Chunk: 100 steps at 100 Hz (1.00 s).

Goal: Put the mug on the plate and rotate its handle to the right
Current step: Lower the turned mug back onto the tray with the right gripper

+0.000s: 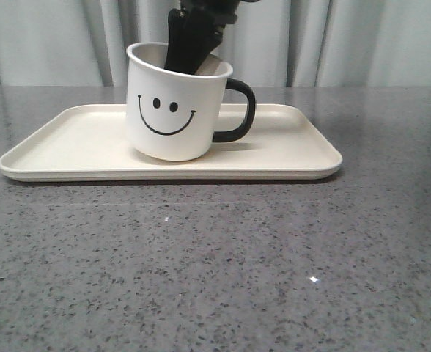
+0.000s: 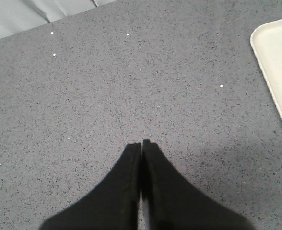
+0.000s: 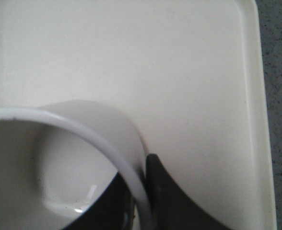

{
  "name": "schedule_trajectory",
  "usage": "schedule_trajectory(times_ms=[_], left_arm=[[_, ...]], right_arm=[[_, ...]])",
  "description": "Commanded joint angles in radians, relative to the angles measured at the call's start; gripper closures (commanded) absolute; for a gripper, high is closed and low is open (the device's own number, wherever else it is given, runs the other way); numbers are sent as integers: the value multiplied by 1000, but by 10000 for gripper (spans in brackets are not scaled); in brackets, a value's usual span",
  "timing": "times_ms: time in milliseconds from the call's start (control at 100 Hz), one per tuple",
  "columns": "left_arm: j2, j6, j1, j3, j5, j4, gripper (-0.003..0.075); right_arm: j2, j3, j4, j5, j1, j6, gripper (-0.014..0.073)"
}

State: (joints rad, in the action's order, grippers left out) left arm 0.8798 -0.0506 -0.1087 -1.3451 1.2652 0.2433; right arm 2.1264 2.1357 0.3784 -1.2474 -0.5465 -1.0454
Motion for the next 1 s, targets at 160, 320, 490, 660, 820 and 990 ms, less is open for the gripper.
schedule_trajectory(times_ms=[160,320,490,660,820,990], left_arm=[[-5,14,1,-22,-55,1,740],[-5,14,1,-22,-55,1,740],[-5,14,1,-22,-53,1,740],[-5,14,1,-22,-50,1,740],[-5,14,1,-22,-49,-1,740],[-5,14,1,-22,-40,-1,740]], right_arm=[[-59,29,34,-88,-4,-6,640],[-59,29,38,-88,-4,-5,582],[-60,29,52,-88,-4,-5,533],[-60,29,62,-88,-4,-5,529],[-60,29,62,-88,-4,-5,527],[-60,29,62,-88,-4,-5,481]])
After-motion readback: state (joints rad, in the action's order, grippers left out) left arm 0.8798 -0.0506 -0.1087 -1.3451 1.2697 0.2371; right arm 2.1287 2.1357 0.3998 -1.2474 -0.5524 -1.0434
